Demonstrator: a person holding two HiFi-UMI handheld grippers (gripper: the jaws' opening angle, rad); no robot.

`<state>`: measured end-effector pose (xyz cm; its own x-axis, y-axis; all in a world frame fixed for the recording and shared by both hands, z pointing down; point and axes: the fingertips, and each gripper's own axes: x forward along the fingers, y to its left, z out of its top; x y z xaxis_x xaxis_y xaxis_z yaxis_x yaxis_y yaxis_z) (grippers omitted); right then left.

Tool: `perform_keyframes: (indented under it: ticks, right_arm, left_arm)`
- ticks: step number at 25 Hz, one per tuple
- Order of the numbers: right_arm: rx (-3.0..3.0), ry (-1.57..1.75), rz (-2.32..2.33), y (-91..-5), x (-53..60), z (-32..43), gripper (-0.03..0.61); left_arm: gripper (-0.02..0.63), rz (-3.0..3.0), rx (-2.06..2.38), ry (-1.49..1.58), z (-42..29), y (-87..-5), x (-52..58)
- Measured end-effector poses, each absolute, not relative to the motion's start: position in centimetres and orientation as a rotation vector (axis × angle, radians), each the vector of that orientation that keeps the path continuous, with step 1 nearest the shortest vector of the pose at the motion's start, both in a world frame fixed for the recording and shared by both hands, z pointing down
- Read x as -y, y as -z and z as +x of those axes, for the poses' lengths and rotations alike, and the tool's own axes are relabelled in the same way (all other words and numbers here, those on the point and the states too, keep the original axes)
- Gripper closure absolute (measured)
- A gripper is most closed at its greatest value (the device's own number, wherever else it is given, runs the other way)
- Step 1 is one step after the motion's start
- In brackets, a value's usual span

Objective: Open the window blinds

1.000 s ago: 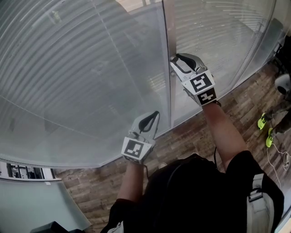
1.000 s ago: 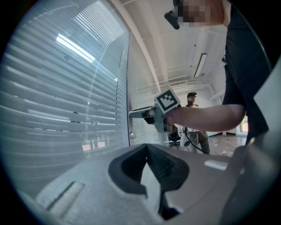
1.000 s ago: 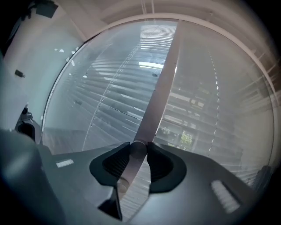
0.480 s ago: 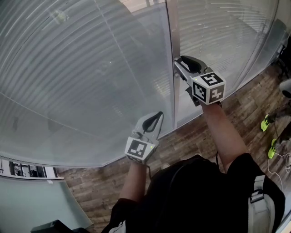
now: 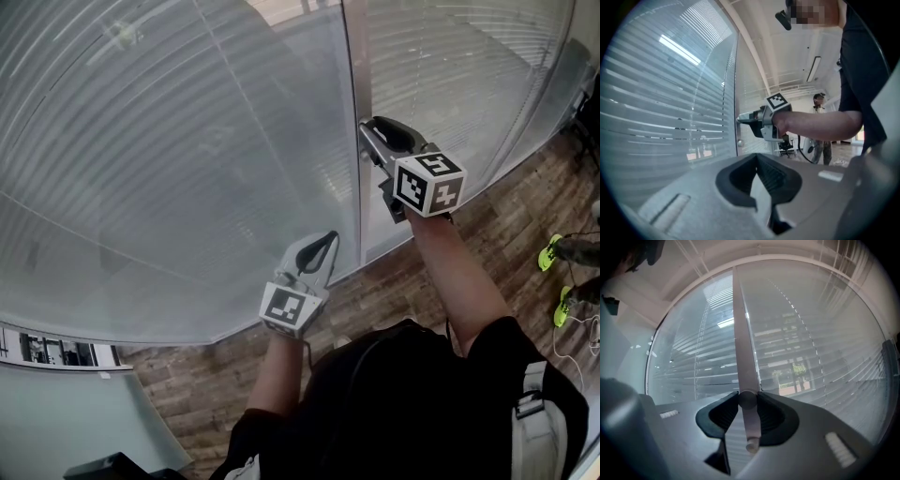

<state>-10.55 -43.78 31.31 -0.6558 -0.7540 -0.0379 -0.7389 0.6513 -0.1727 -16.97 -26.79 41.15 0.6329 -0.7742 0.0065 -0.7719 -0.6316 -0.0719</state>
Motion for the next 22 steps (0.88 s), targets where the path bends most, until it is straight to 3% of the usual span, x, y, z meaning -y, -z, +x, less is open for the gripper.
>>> perform_keyframes:
  ticks: [13,22]
  right_arm:
    - [-2.804,0.118,-1.284,-31.43,43.79,-10.65,0.445]
    - [-2.923,-0.182,-1.334,-31.71,43.18,-10.36,0.353]
  left_arm:
    - [0.609,-2.783,-1.303,0.067,-16.60,-40.92,26.90]
    - [0.609,-2.797,-1.300,0.057,-16.17,-40.79,26.87]
